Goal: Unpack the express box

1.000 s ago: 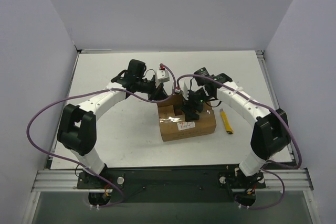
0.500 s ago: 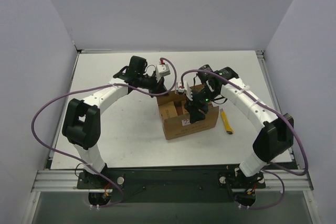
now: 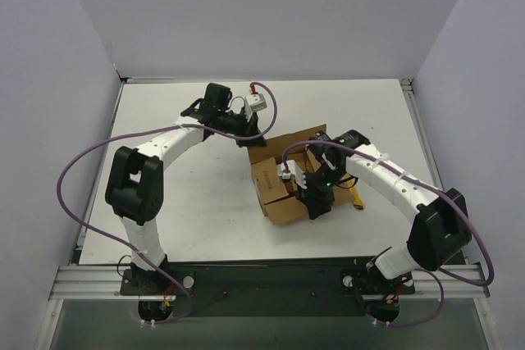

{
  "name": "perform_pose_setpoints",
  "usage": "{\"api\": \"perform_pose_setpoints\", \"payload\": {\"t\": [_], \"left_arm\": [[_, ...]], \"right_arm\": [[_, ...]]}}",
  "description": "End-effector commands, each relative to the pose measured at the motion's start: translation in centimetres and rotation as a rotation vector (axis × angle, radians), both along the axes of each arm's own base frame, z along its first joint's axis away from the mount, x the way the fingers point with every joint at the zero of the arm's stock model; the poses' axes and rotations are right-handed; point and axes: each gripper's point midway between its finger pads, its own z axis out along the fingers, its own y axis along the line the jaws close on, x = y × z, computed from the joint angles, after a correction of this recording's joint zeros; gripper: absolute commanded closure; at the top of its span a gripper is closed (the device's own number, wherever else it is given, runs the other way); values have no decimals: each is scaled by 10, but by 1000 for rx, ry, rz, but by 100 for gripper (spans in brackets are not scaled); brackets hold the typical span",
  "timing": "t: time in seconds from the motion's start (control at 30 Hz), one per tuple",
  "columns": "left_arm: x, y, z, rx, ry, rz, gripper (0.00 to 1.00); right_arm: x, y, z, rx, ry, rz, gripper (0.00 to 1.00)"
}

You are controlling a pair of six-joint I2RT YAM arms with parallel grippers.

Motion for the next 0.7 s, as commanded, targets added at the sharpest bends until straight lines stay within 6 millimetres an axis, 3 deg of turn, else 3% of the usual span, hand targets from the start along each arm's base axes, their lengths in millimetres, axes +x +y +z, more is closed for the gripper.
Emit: {"api": "perform_pose_setpoints", "payload": {"t": [0.0, 0.13, 0.2, 0.33, 0.37, 0.43, 0.6, 0.67], "left_arm": [[15, -7, 8, -48, -45, -19, 100], [7, -8, 3, -67, -5, -38, 100], [3, -10, -1, -69, 12, -48, 100], [-2, -9, -9, -57, 45, -62, 100], [-3, -8, -10, -51, 50, -61, 100], [-3, -6, -10, -43, 34, -58, 100], [-4, -2, -7, -42, 27, -61, 100], [-4, 0, -5, -44, 30, -68, 100]], "right_arm": [[19, -5, -21, -44, -104, -63, 72], [61, 3, -43, -24, -269, -130, 73], [71, -2, -56, -52, -287, -157, 73], [88, -7, -54, -83, -331, -197, 72], [98, -3, -37, -67, -362, -201, 72], [92, -9, -14, -59, -322, -216, 72], [104, -2, 75, 95, -334, -254, 69], [110, 1, 89, 173, -313, -268, 67]]}}
